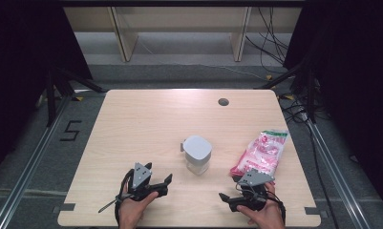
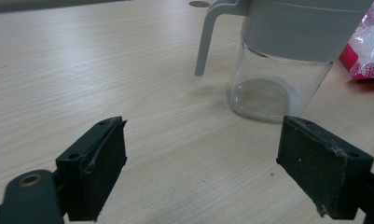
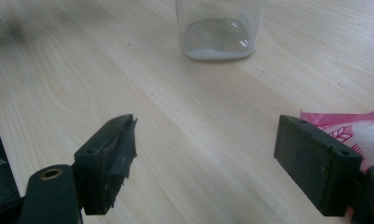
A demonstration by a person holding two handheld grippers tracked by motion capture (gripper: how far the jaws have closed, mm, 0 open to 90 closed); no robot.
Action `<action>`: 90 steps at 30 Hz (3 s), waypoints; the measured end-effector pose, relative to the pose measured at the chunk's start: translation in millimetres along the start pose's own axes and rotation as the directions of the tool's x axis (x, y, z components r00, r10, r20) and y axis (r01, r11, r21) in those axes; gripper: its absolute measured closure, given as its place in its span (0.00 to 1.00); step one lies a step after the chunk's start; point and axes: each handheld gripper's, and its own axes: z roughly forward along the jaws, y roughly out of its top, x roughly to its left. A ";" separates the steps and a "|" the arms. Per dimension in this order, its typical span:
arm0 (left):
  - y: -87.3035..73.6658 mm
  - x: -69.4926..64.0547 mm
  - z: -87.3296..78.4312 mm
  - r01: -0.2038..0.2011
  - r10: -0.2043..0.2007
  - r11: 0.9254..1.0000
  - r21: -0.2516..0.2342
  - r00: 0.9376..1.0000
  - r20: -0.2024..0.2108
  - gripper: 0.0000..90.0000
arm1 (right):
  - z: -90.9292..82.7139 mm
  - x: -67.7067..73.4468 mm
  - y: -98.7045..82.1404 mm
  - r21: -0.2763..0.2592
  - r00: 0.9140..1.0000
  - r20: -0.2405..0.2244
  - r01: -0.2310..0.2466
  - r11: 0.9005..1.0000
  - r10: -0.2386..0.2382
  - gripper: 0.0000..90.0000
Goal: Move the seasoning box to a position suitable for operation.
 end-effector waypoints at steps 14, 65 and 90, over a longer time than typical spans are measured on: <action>5.9 -1.2 1.7 -0.016 0.016 1.000 -0.006 1.000 -0.002 0.17 | 0.4 -0.1 0.9 -0.036 1.000 -0.003 -0.001 0.999 0.001 0.21; 57.2 3.0 88.4 -0.229 0.225 0.972 0.049 0.970 0.089 0.79 | 4.2 2.5 2.4 -0.020 0.999 -0.030 0.016 1.000 -0.017 0.23; 28.0 -7.2 53.3 -0.219 0.219 0.976 -0.019 0.974 0.062 0.91 | 5.0 3.1 2.6 -0.018 0.999 -0.029 0.039 0.999 -0.040 0.24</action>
